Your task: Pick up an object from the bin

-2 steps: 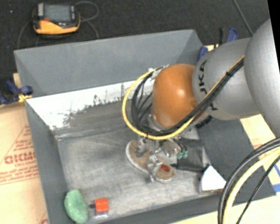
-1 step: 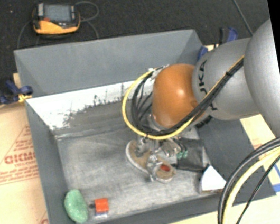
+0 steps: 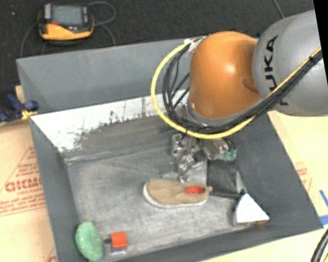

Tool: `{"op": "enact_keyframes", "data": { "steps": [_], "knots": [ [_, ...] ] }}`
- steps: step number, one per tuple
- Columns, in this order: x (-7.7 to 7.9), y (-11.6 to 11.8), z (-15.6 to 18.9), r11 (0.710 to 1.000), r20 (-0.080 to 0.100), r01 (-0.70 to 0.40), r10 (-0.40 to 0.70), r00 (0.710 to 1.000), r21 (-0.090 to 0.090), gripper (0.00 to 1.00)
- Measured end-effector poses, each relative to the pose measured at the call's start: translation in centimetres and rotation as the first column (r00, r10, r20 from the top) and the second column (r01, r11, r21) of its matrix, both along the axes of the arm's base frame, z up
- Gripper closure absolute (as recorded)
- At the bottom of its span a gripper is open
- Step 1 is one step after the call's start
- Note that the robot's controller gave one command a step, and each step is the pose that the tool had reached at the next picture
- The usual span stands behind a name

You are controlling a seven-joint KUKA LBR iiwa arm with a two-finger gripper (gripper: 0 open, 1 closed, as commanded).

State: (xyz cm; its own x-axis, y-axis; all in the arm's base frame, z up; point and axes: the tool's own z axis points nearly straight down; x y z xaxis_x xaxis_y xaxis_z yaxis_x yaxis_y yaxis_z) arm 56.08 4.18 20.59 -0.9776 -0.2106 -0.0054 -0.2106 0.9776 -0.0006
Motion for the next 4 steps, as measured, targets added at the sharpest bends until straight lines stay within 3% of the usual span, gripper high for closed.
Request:
{"op": "enact_keyframes", "data": {
  "steps": [1, 2, 3, 4],
  "knots": [
    [0.0, 0.0, -0.1, 1.000, -0.002, 0.001, -0.001, 1.000, 0.001, 0.00],
    [-0.1, 0.1, -0.1, 1.000, -0.002, 0.001, -0.001, 1.000, 0.001, 0.00],
    [-1.4, -1.8, -4.7, 1.000, 0.005, -0.011, 0.011, 1.000, 0.001, 0.00],
    [-1.0, -3.0, -12.7, 0.998, 0.026, -0.062, 0.062, 0.998, 0.004, 1.00]
  ]
}}
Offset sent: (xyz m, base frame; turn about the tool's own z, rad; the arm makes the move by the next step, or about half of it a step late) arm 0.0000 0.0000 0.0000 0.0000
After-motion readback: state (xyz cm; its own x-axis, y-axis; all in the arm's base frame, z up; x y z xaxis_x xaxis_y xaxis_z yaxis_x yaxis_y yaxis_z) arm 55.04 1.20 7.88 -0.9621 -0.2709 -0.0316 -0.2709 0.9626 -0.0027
